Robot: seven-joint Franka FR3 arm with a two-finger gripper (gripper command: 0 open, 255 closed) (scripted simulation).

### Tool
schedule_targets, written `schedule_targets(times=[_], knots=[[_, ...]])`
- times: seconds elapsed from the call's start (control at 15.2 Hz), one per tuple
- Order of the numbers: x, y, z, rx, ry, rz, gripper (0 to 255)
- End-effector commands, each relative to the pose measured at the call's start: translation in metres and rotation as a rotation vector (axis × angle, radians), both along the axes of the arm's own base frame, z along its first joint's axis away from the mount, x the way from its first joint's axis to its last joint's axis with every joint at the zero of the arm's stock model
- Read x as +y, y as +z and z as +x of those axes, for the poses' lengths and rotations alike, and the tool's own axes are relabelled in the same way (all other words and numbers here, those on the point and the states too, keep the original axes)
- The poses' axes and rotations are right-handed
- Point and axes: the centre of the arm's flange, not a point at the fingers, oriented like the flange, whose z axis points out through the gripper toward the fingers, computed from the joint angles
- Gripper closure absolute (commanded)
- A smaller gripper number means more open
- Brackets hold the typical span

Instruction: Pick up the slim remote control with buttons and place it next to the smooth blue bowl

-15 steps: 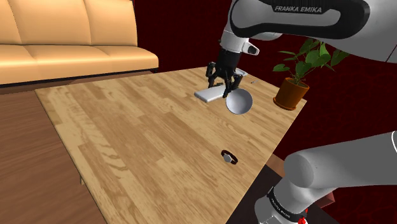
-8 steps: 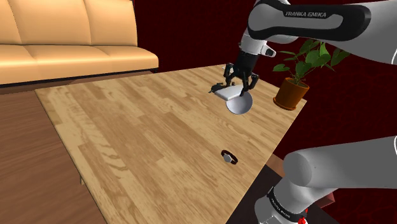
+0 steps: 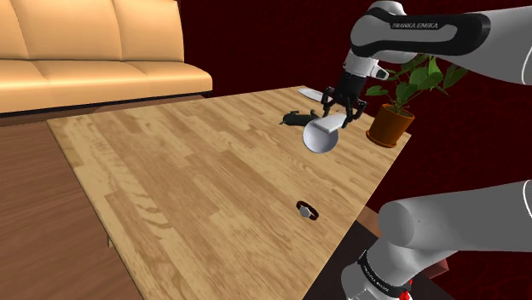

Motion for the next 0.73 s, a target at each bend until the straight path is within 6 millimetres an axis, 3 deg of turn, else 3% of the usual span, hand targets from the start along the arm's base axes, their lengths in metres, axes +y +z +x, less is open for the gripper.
schedule_targets(times=[0.0,0.66], knots=[[-0.012,-0.004,-0.003,0.0,0.001,0.0,255],[-0.012,-0.056,-0.003,0.0,0.001,0.0,255]])
